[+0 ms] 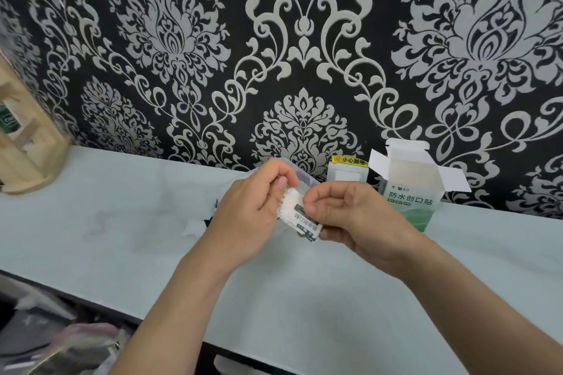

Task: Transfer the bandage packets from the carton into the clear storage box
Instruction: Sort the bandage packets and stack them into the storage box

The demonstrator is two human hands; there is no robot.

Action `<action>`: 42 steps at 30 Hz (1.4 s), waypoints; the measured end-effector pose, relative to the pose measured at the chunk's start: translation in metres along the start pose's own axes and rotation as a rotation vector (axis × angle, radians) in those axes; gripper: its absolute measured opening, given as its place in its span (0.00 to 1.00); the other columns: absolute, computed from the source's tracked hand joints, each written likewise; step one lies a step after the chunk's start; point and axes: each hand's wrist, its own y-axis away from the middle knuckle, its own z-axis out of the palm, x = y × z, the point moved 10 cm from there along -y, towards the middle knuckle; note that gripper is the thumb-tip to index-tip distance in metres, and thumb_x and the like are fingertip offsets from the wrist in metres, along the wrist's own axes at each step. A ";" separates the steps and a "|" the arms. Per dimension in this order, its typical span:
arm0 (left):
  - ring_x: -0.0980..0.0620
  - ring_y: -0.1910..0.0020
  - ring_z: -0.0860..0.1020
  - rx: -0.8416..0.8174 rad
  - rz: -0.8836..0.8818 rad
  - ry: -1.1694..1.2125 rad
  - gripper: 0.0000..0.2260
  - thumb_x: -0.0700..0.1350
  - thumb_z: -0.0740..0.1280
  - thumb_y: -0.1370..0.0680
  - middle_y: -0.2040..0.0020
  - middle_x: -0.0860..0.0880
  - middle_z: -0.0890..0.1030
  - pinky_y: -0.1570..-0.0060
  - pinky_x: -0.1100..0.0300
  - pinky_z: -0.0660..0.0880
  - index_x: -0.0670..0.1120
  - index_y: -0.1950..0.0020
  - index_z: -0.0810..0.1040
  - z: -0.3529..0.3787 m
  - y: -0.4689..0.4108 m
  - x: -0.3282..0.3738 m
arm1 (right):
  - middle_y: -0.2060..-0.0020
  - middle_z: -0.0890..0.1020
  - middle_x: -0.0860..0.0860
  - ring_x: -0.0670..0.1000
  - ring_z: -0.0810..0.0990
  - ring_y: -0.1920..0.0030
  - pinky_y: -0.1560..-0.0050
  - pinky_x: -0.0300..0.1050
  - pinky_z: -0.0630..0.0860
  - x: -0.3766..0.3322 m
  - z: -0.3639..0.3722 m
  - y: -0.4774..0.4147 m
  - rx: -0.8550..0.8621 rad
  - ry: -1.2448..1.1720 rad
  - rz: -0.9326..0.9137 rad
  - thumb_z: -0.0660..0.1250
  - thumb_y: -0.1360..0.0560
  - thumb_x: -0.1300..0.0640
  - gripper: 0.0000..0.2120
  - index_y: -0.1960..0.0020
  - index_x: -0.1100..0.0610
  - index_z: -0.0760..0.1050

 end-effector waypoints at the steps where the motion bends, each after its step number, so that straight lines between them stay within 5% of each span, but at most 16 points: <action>1: 0.57 0.70 0.69 -0.001 -0.013 -0.029 0.08 0.46 0.56 0.17 0.69 0.55 0.74 0.70 0.63 0.63 0.55 0.52 0.72 -0.003 0.000 -0.003 | 0.63 0.82 0.56 0.52 0.79 0.61 0.66 0.36 0.76 0.001 0.003 -0.004 -0.006 -0.017 0.015 0.70 0.26 0.65 0.03 0.54 0.59 0.78; 7: 0.58 0.72 0.68 0.008 -0.074 -0.084 0.05 0.47 0.55 0.17 0.71 0.60 0.73 0.71 0.63 0.62 0.55 0.49 0.69 -0.017 0.001 -0.022 | 0.64 0.85 0.50 0.38 0.78 0.70 0.68 0.28 0.70 -0.014 0.026 -0.028 -0.014 0.405 -0.042 0.70 0.25 0.63 0.07 0.48 0.59 0.82; 13: 0.56 0.65 0.73 0.201 -0.277 -0.112 0.06 0.47 0.62 0.20 0.66 0.54 0.77 0.64 0.60 0.68 0.57 0.50 0.78 -0.065 0.002 -0.070 | 0.61 0.86 0.50 0.51 0.85 0.57 0.49 0.46 0.82 -0.044 0.003 -0.056 0.219 0.531 -0.100 0.72 0.26 0.63 0.06 0.52 0.55 0.84; 16: 0.61 0.58 0.70 0.065 -0.214 -0.332 0.07 0.46 0.66 0.23 0.59 0.62 0.80 0.56 0.63 0.66 0.55 0.55 0.83 -0.057 0.004 -0.075 | 0.64 0.85 0.49 0.53 0.84 0.60 0.53 0.49 0.82 -0.043 0.005 -0.071 0.216 0.713 -0.055 0.72 0.26 0.61 0.04 0.56 0.53 0.84; 21: 0.55 0.49 0.68 -0.211 -0.134 -0.617 0.12 0.51 0.60 0.25 0.51 0.61 0.82 0.46 0.53 0.65 0.52 0.55 0.82 -0.017 0.009 -0.081 | 0.63 0.83 0.50 0.50 0.80 0.62 0.60 0.44 0.78 -0.016 0.023 -0.103 0.160 1.014 0.029 0.68 0.26 0.62 0.05 0.56 0.56 0.82; 24: 0.56 0.51 0.65 -0.222 -0.143 -0.658 0.12 0.50 0.59 0.26 0.57 0.58 0.80 0.50 0.55 0.60 0.48 0.60 0.80 -0.014 0.008 -0.086 | 0.63 0.83 0.54 0.53 0.80 0.63 0.59 0.46 0.78 0.010 0.025 -0.122 0.120 1.060 0.128 0.65 0.27 0.62 0.06 0.53 0.60 0.81; 26: 0.57 0.52 0.65 -0.229 -0.163 -0.654 0.12 0.50 0.59 0.26 0.60 0.56 0.80 0.53 0.57 0.54 0.47 0.62 0.79 -0.014 0.008 -0.089 | 0.66 0.79 0.54 0.56 0.77 0.64 0.60 0.49 0.76 0.022 0.027 -0.129 0.105 1.069 0.176 0.64 0.30 0.60 0.02 0.61 0.57 0.74; 29: 0.58 0.52 0.66 -0.252 -0.195 -0.650 0.12 0.50 0.59 0.27 0.60 0.55 0.79 0.55 0.58 0.50 0.48 0.61 0.80 -0.012 0.009 -0.093 | 0.70 0.71 0.52 0.56 0.72 0.64 0.61 0.45 0.70 0.029 0.032 -0.131 0.065 1.151 0.207 0.63 0.32 0.59 0.12 0.68 0.54 0.61; 42: 0.58 0.49 0.73 -0.192 -0.194 -0.553 0.11 0.48 0.61 0.27 0.56 0.57 0.81 0.36 0.53 0.59 0.53 0.57 0.83 -0.018 0.008 -0.093 | 0.66 0.75 0.51 0.55 0.76 0.61 0.61 0.42 0.72 0.028 0.042 -0.127 0.045 1.319 0.173 0.68 0.30 0.54 0.14 0.67 0.54 0.63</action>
